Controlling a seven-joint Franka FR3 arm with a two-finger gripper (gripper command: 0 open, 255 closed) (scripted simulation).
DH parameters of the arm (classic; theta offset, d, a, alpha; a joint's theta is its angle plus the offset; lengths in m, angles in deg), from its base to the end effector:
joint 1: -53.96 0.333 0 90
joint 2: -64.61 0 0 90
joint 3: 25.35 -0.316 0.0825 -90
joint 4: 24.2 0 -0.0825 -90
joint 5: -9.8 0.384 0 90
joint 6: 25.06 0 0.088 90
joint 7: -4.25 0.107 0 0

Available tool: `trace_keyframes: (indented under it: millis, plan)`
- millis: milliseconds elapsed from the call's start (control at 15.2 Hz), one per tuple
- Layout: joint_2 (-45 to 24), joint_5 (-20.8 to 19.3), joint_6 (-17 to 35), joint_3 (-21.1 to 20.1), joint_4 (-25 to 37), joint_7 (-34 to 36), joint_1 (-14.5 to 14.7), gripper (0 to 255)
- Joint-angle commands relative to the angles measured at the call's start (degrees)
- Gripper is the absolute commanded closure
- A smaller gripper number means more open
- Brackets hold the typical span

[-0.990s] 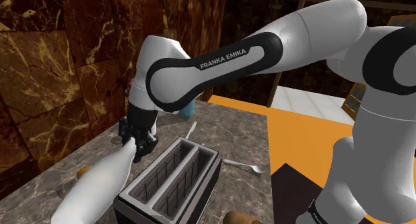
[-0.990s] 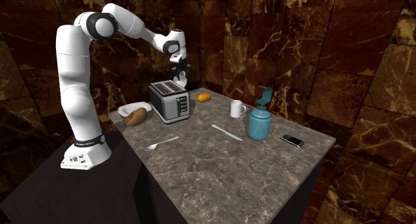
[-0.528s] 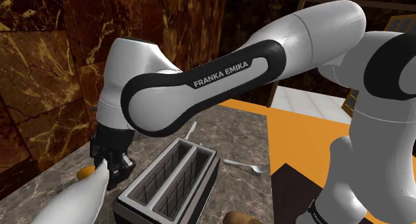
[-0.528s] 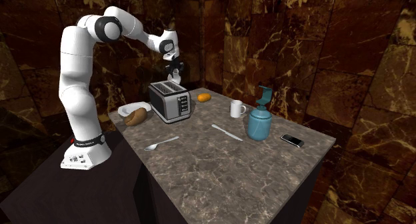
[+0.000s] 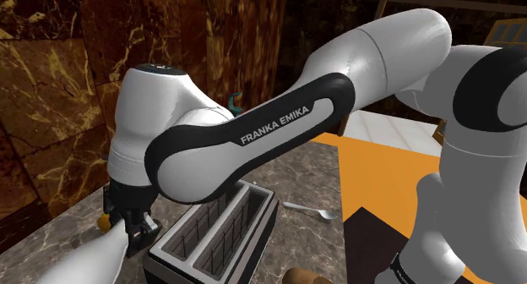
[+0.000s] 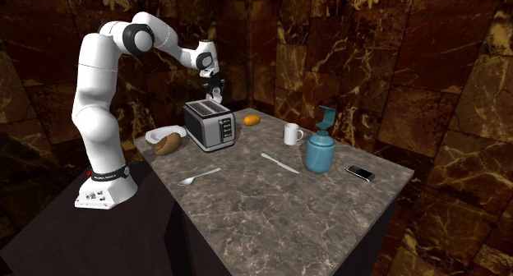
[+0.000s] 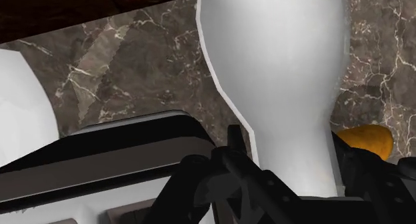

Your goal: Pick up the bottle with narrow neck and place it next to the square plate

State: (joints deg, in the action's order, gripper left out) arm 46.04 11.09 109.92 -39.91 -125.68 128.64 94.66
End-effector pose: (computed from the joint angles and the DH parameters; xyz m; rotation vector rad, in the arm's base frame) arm 0.3904 0.5377 0.4109 -2.3308 1.6709 0.1373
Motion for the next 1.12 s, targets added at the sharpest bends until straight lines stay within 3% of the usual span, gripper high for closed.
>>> trace_keyframes:
  millis: [0,1056]
  plan:
    - [-1.5,3.0,1.5,-1.6,-0.5,-0.2,0.3,255]
    - [-8.2,-0.5,11.6,-4.0,-4.3,0.9,-1.9,255]
